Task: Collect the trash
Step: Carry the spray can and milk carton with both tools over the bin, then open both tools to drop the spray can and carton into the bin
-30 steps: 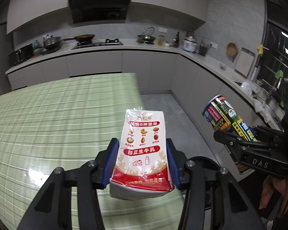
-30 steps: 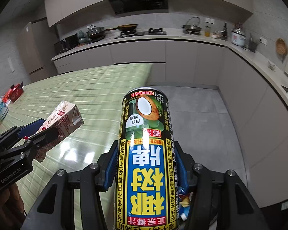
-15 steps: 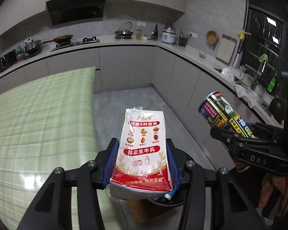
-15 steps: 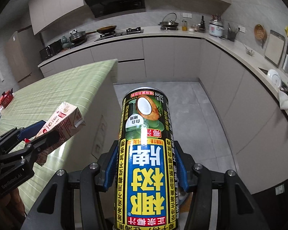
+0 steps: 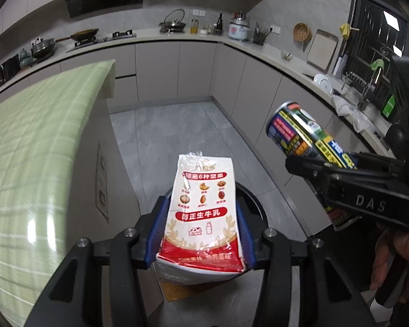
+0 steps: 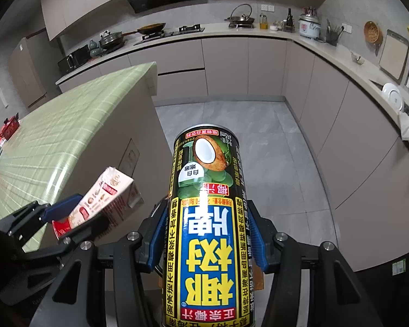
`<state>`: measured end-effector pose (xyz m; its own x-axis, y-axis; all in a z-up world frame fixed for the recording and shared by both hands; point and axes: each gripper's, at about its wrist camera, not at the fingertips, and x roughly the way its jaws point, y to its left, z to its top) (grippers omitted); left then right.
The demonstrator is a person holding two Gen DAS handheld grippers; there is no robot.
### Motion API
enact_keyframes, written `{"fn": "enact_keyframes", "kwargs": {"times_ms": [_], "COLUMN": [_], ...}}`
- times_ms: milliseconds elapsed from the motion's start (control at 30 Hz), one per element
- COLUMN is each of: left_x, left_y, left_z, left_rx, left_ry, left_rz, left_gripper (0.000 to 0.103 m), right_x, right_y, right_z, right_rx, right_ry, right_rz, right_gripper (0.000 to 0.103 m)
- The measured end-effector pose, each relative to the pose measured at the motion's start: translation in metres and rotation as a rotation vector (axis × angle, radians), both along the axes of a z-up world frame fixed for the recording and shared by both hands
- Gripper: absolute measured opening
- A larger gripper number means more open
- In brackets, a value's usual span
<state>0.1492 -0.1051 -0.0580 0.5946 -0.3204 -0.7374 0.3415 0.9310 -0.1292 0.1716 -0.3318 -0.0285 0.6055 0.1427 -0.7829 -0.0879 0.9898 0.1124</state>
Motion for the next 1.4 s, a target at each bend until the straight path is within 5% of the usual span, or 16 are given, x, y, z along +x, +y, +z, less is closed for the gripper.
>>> {"fn": "enact_keyframes", "kwargs": {"times_ms": [700,733,800,833,867,1033,1400], "left_x": [0.011,0.012,0.016,0.012,0.010,0.003,-0.036], "left_y": [-0.033,-0.035,-0.037,-0.035,-0.033,-0.009,-0.004], "left_z": [-0.089,-0.093,-0.102,-0.102,-0.099,-0.093,-0.040], "left_rx": [0.007,-0.001,0.040,0.060,0.074,0.094,0.111], "left_ry": [0.127,0.124,0.158,0.141,0.123,0.150,0.070], "left_rz": [0.105,0.108,0.122,0.147,0.176,0.274,0.216], "left_gripper": [0.050,0.051,0.075,0.090,0.097,0.102,0.103], "right_x": [0.046,0.050,0.066,0.071,0.073,0.065,-0.004], "right_y": [-0.002,-0.002,-0.007,-0.012,-0.017,-0.041,-0.057], "right_z": [-0.099,-0.101,-0.110,-0.111,-0.110,-0.096,-0.066], "right_rx": [0.037,0.059,0.142,0.143,0.146,0.065,-0.045], "right_ry": [0.158,0.163,0.185,0.204,0.203,0.153,0.063], "right_rz": [0.091,0.098,0.101,0.067,0.049,-0.059,-0.113], "right_gripper": [0.055,0.056,0.069,0.103,0.103,0.103,0.103]}}
